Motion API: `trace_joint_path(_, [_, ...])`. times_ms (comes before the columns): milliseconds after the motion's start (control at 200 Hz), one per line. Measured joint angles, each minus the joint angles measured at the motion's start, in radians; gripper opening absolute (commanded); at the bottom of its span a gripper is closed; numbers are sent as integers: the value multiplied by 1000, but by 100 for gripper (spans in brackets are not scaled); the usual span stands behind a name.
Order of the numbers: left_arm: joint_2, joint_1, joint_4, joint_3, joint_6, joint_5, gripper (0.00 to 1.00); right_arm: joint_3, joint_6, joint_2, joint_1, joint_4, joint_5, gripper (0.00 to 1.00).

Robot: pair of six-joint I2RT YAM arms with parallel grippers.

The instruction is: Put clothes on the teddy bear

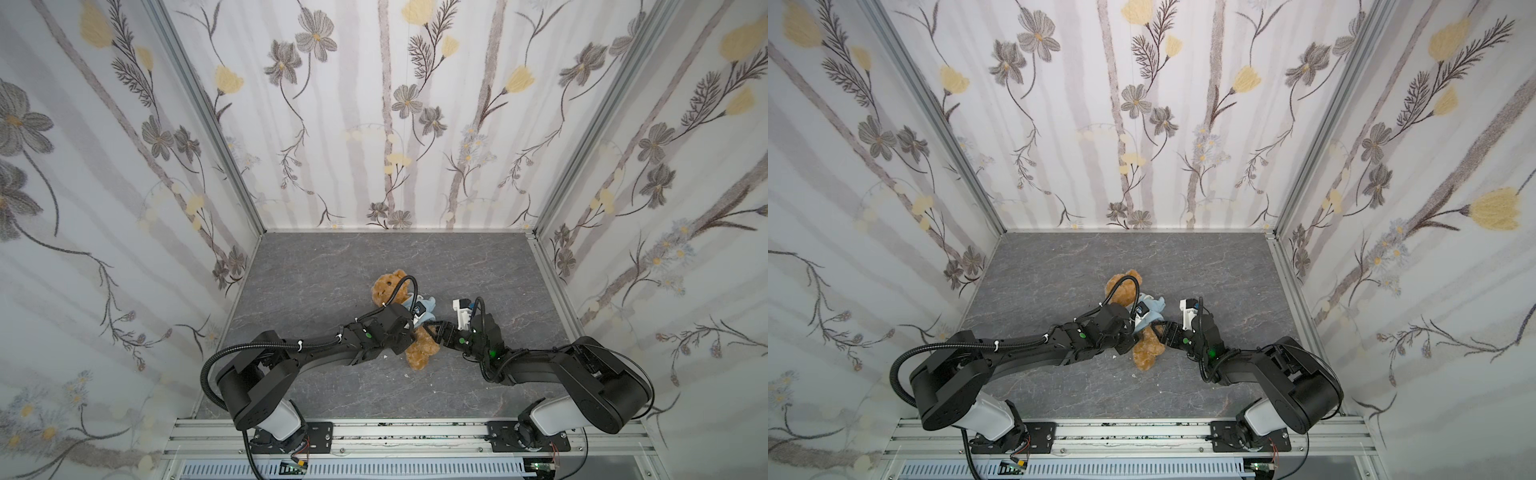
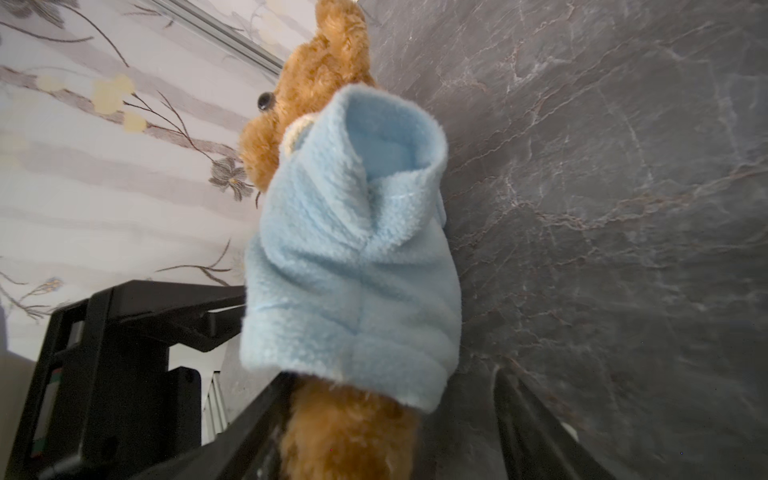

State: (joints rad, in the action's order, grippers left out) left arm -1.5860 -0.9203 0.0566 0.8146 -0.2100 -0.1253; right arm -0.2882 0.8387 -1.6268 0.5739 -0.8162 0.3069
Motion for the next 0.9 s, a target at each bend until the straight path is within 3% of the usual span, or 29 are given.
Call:
trace_joint_path(220, [-46, -1, 66, 12, -23, -48, 22, -5, -63, -24, -4, 40, -13, 49])
trace_joint_path(300, [-46, 0, 107, 1, -23, -51, 5, -5, -89, -21, -5, 52, -22, 48])
trace_joint_path(355, [-45, 1, 122, -3, -23, -51, 0, -5, -117, -3, -5, 64, -31, 51])
trace_joint_path(470, [-37, 7, 141, -5, -10, -35, 0, -4, -208, 89, 3, 104, -86, 65])
trace_joint_path(590, [-16, 14, 142, -5, 27, -1, 0, -10, -334, 163, 47, 129, -163, 72])
trace_joint_path(739, [26, 26, 141, 2, 84, 71, 0, -26, -472, 172, 139, 154, -306, 75])
trace_joint_path(899, [55, 33, 140, 10, 111, 127, 0, -37, -535, 131, 155, 143, -422, 76])
